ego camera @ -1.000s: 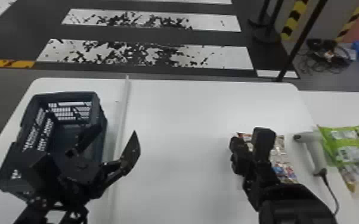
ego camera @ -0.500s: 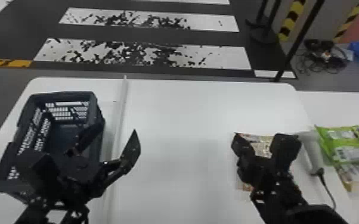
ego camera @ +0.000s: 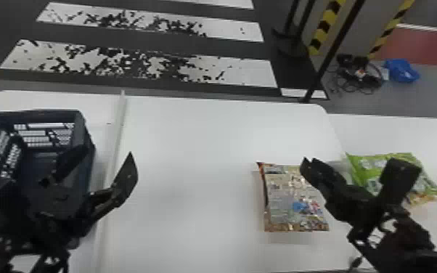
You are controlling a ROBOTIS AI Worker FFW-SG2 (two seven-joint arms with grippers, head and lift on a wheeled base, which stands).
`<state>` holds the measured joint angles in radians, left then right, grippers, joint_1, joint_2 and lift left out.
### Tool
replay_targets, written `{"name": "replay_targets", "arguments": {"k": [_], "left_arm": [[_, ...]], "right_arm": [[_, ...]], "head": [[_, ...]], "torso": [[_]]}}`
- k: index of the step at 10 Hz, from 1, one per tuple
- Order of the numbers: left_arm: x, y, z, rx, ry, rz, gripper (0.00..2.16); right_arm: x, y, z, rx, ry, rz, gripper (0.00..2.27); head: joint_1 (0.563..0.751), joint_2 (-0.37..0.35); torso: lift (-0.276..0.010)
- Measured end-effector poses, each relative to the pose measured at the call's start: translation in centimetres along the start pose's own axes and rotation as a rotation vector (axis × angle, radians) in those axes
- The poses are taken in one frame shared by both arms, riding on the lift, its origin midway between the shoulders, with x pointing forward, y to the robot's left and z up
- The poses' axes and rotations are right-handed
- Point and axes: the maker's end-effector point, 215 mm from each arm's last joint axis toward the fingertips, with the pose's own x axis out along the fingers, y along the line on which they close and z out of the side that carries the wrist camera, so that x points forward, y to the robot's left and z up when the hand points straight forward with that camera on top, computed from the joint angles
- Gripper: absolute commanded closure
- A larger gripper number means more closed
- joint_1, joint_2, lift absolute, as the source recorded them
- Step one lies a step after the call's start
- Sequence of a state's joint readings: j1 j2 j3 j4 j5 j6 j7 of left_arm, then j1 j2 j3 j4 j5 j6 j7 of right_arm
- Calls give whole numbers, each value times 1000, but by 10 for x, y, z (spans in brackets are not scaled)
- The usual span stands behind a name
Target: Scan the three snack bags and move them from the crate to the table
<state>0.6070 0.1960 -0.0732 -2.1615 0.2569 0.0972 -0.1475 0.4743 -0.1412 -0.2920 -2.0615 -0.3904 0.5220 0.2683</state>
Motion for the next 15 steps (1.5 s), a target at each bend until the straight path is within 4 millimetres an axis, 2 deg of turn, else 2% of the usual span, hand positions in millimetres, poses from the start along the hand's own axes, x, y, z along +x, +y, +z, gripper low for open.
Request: {"name": "replay_targets", "arguments": {"k": [2,3,5,7,8,10,11,15], "left_arm": [[0,10,-8,3,12,25,33],[1,14,-10,2,13,34,33],[2,18,-9,1,12,40,33],[-1,25,-13,3,20,51,33],[-2,28,-17,4,26,53,33],[-1,32,-18,7,28,57,33],[-1,33,-18,7,29,58,33],[1,32,-20,6,40,55,33]], "right_arm": [[-21,-77,16,-41,-44,-62,46],[-24,-104,18,-80,-59,-84,66],[-16,-141,2,-115,-45,-109,76],[7,-169,-19,-126,-18,-96,73],[18,-184,-23,-113,-14,-92,49],[31,-203,-29,-102,4,-93,49],[35,-206,-33,-93,15,-92,56],[49,-199,-50,-76,50,-75,103]], "head": [[695,-286],[695,-326],[695,-350],[695,-350],[695,-350],[695,-350],[695,-350],[695,-350]], "torso": [[-62],[-62],[-62],[-62],[-62],[-62],[-62],[-62]]}}
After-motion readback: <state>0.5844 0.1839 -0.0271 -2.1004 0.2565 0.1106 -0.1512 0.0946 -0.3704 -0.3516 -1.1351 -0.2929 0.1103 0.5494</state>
